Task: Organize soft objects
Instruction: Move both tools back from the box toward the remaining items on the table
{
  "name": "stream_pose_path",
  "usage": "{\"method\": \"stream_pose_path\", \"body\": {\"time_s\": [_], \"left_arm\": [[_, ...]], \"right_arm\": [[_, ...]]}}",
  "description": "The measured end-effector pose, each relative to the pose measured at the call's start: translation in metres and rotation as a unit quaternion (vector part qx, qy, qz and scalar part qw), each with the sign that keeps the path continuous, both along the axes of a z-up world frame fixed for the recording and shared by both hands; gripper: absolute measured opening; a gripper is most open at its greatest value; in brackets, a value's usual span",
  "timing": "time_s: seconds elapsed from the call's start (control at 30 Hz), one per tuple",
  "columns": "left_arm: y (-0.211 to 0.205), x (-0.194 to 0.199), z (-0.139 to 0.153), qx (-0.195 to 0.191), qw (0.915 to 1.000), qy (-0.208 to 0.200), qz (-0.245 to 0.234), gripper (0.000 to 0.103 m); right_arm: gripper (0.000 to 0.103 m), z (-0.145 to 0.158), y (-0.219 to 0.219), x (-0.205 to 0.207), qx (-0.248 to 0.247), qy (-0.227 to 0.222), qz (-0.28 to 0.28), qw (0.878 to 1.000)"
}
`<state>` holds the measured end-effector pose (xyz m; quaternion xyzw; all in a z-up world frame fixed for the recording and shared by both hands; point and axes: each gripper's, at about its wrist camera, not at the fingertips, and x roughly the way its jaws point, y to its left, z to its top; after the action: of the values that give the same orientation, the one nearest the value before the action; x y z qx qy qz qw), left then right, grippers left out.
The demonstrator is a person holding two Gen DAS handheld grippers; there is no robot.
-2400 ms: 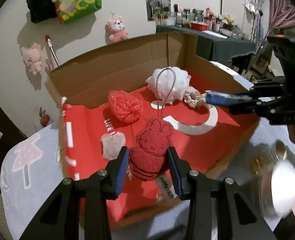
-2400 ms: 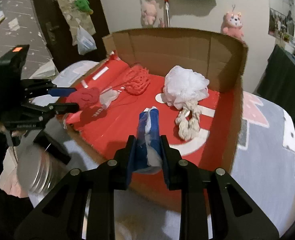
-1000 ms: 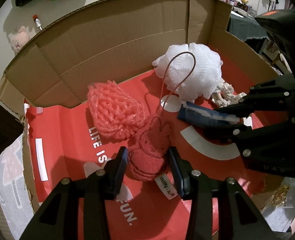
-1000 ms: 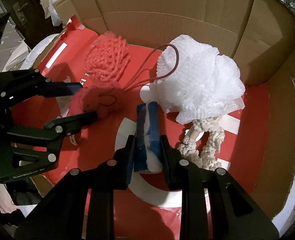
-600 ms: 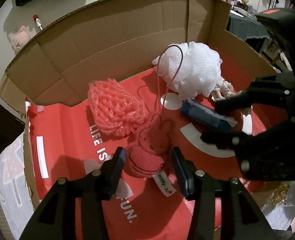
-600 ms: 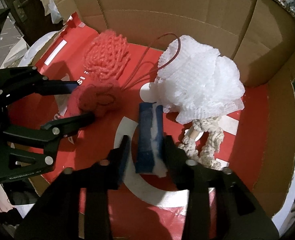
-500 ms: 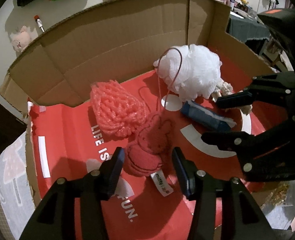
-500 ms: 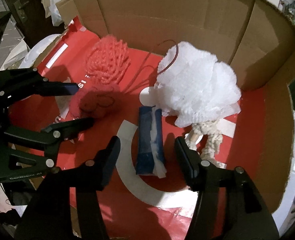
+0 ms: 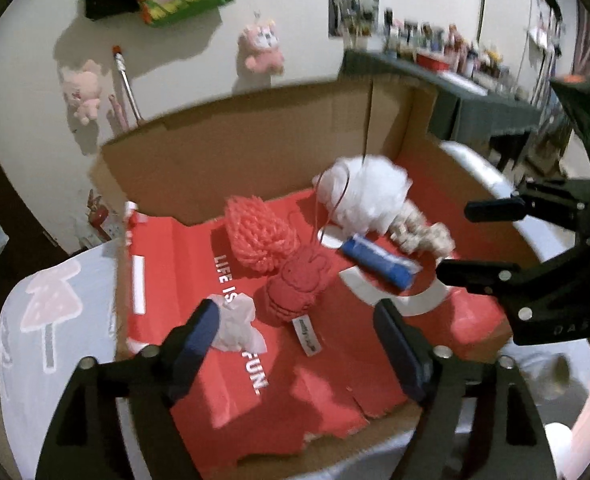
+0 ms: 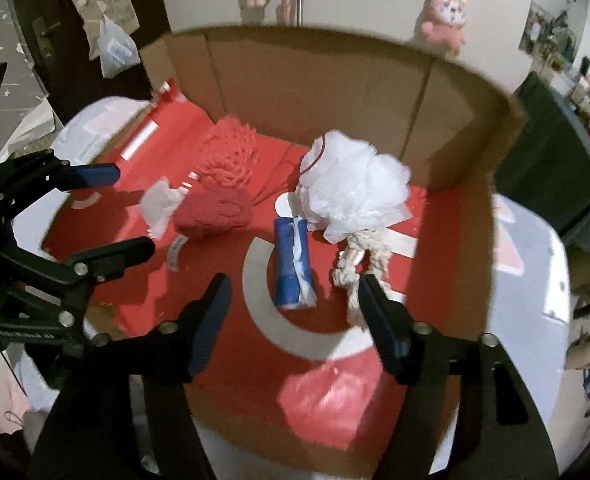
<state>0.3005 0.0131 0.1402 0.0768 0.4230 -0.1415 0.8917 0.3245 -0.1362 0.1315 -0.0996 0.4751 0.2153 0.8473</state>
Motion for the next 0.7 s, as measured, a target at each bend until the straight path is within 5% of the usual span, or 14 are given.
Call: {"method": "stream_pose_path", "body": {"time_s": [0.4,0.7], "left_arm": [[0.007,-0.121,0.057,-0.038,0.9915,-0.123,0.015,0.101],[0.023,-0.195,0.060,-0.075,0.9809,-0.177,0.026,0.103]], "right_arm": [[0.078,0.072,-0.023,-0.107,0.043,-0.096,-0.017,0.994],[0.082,0.092,-0.026,-0.205,0.054,-0.186,-0.009,0.981]]}}
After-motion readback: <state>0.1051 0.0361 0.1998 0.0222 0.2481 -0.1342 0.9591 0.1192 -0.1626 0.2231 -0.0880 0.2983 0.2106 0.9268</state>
